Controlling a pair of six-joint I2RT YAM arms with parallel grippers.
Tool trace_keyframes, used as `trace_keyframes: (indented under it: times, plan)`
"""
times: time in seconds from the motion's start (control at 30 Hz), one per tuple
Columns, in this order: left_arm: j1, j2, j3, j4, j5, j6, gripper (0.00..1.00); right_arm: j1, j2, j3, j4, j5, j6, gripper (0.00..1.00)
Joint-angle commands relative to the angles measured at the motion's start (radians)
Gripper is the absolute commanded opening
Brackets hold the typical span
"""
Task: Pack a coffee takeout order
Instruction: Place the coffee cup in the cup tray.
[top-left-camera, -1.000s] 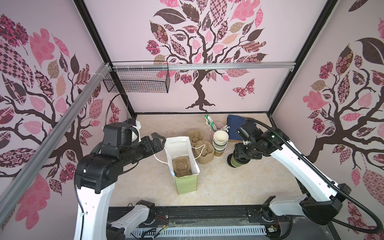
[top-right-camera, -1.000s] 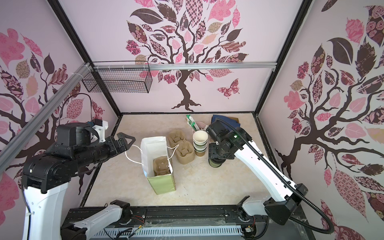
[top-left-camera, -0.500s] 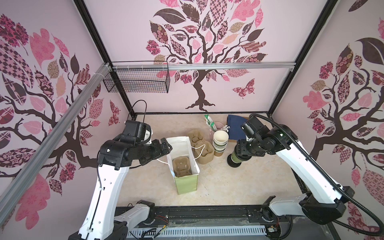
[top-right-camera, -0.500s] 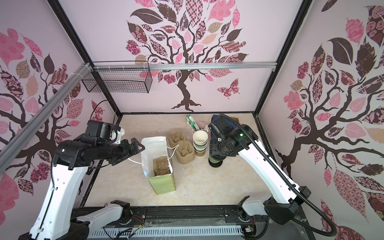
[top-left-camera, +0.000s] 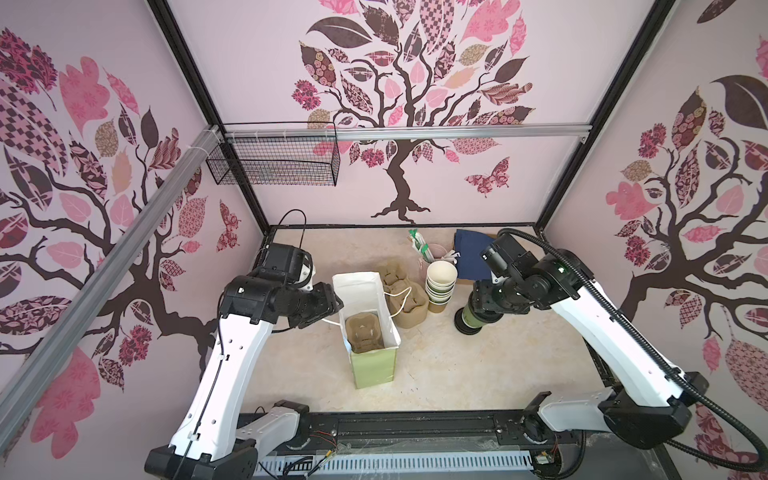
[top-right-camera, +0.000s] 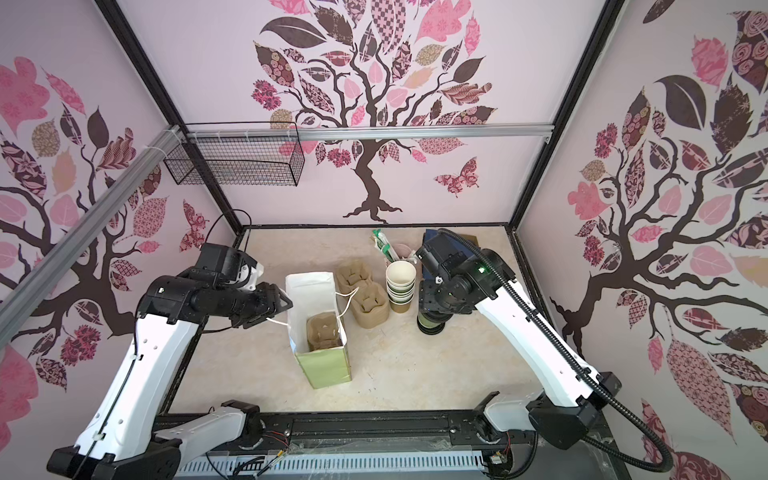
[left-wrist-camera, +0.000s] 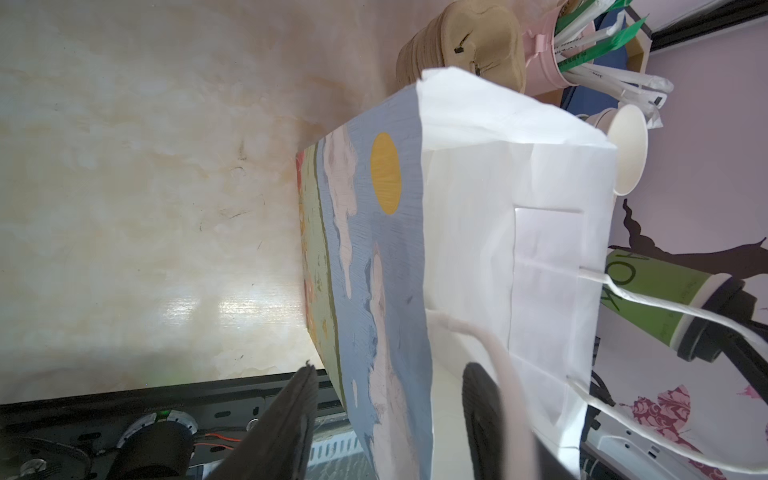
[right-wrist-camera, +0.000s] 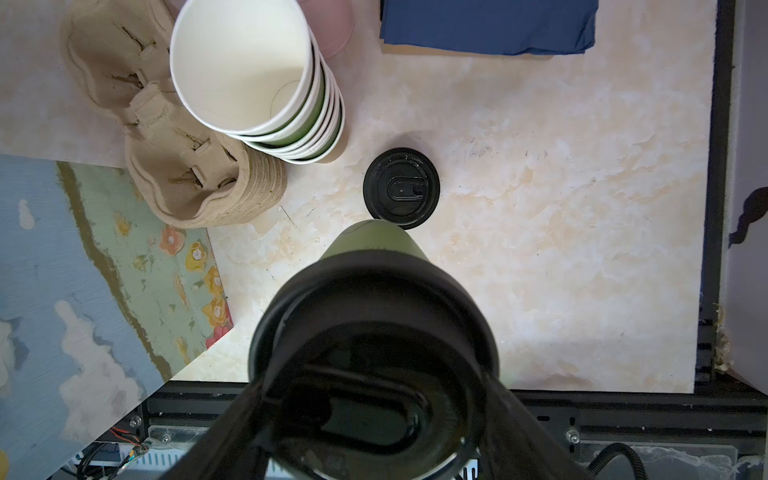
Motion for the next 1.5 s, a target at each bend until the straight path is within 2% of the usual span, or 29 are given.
trace_keyframes:
  times: [0.0,0.1,0.27,0.47,0.93,1.23,1.47]
  plan:
    - [0.008,-0.010,-0.029,0.042,0.019,-0.001,0.54,-0.005,-0.007,0.018,-0.030,0.001,0.012,0.72]
    - [0.020,-0.016,-0.044,0.055,0.039,-0.008,0.44,-0.005,-0.008,0.024,-0.034,0.000,0.014,0.72]
    - [0.029,-0.038,-0.071,0.071,0.053,-0.029,0.18,-0.005,0.008,0.057,-0.041,-0.002,0.000,0.72]
    - [0.032,-0.064,-0.120,0.102,0.066,-0.060,0.00,-0.005,0.043,0.138,-0.050,-0.019,-0.025,0.72]
    - [0.029,-0.125,-0.184,0.242,0.102,-0.198,0.00,-0.004,0.143,0.386,-0.050,-0.136,-0.056,0.70]
    - [0.022,-0.128,-0.179,0.244,0.100,-0.198,0.00,-0.005,0.216,0.599,-0.023,-0.205,-0.095,0.71]
    - [0.020,-0.124,-0.172,0.233,0.098,-0.185,0.00,0.002,0.232,0.628,0.053,-0.297,-0.099,0.70]
